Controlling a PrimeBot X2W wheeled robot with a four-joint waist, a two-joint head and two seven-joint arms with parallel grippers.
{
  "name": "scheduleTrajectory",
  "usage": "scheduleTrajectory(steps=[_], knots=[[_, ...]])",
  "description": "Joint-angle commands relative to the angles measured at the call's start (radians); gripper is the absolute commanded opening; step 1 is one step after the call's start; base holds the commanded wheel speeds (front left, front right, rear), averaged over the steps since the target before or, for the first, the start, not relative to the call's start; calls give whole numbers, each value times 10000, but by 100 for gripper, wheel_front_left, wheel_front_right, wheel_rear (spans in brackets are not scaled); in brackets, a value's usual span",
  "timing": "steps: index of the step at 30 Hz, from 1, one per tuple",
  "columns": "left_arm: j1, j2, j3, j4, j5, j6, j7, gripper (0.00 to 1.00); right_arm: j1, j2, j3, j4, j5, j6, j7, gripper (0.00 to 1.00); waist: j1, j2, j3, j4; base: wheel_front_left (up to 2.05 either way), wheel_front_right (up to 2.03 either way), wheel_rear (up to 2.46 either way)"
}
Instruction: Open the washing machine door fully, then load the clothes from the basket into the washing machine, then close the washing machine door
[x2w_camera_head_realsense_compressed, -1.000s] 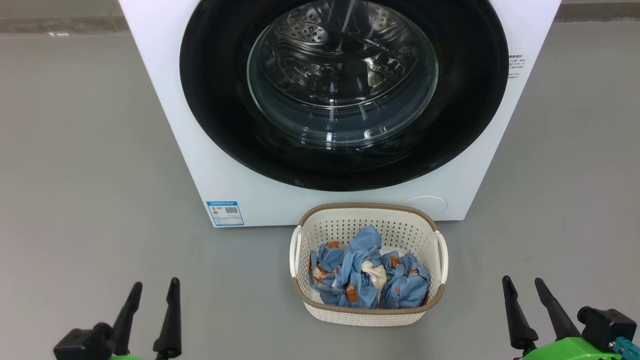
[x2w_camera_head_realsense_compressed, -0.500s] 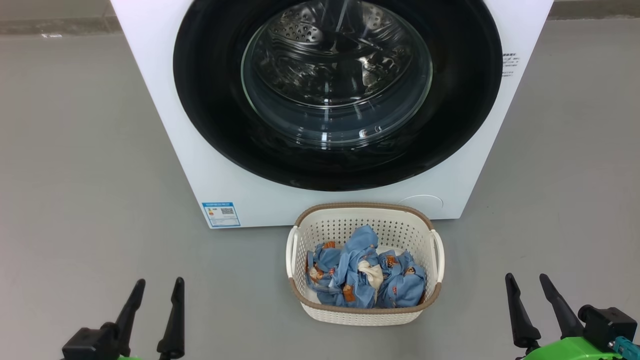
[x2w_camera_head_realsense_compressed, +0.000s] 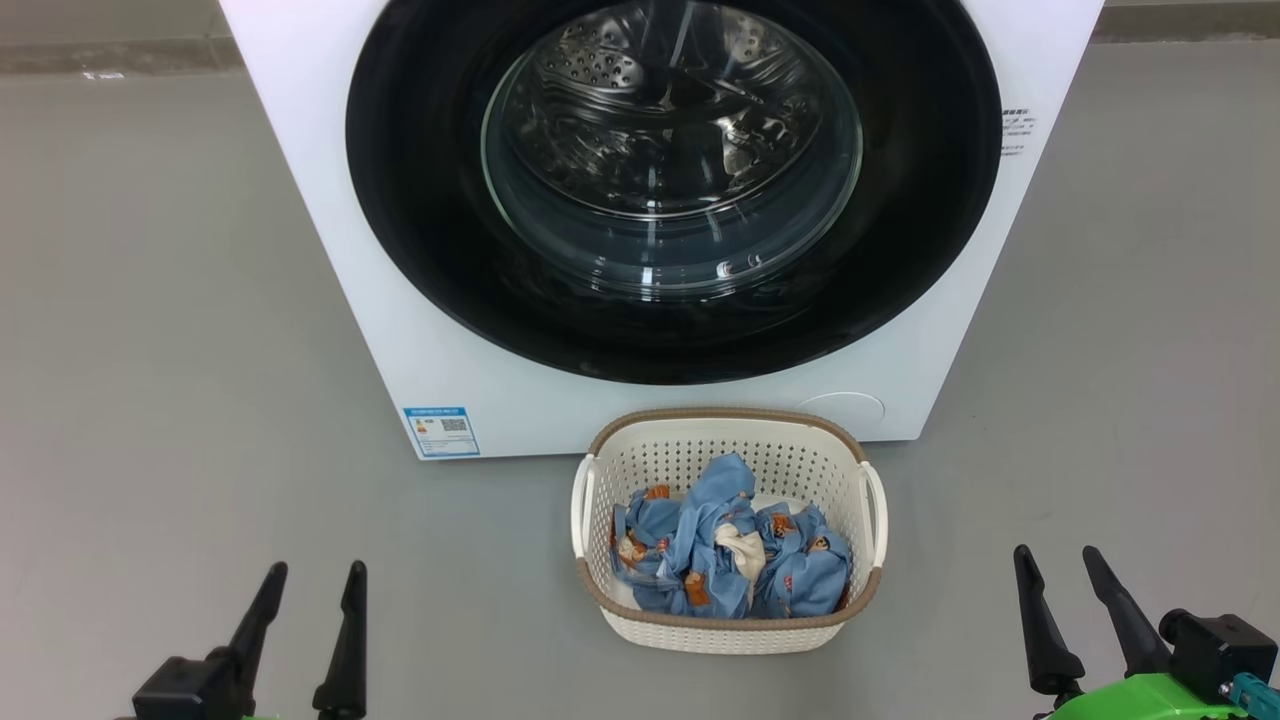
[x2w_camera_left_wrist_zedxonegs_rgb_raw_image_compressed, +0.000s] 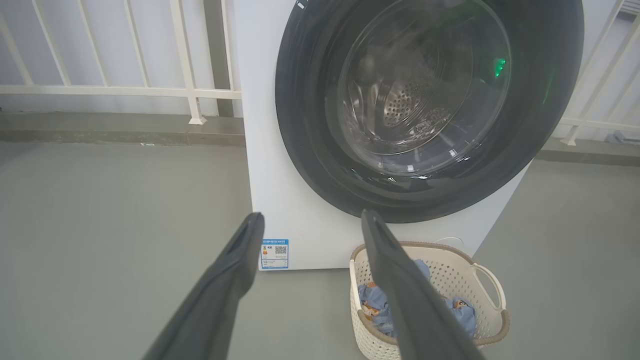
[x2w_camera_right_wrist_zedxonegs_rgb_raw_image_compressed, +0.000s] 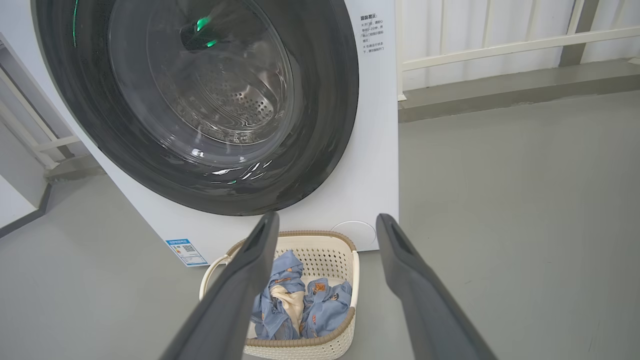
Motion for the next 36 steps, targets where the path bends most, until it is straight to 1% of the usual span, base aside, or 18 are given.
scheduleTrajectory(steps=[1,10,26,30,36], knots=[[-159,94,383,-236,159,-25,-134,100,4,-109,226,-271,-82,16,-130,100,0,-1,-26,3,33,33,-65],[-99,46,426,-316,257,-25,-134,100,-32,-102,293,-303,-124,16,-130,100,0,-1,46,9,72,72,-144],[-310,106,445,-421,323,-25,-134,100,-229,3,304,-332,-193,16,-130,100,0,-1,383,49,122,122,-244],[-334,-33,527,-524,-49,-25,-134,100,-271,27,312,-367,-204,16,-130,100,0,-1,436,49,118,118,-235],[-367,37,506,-491,-245,-25,-134,100,-324,66,307,-377,-227,16,-130,100,0,-1,499,43,81,81,-161]])
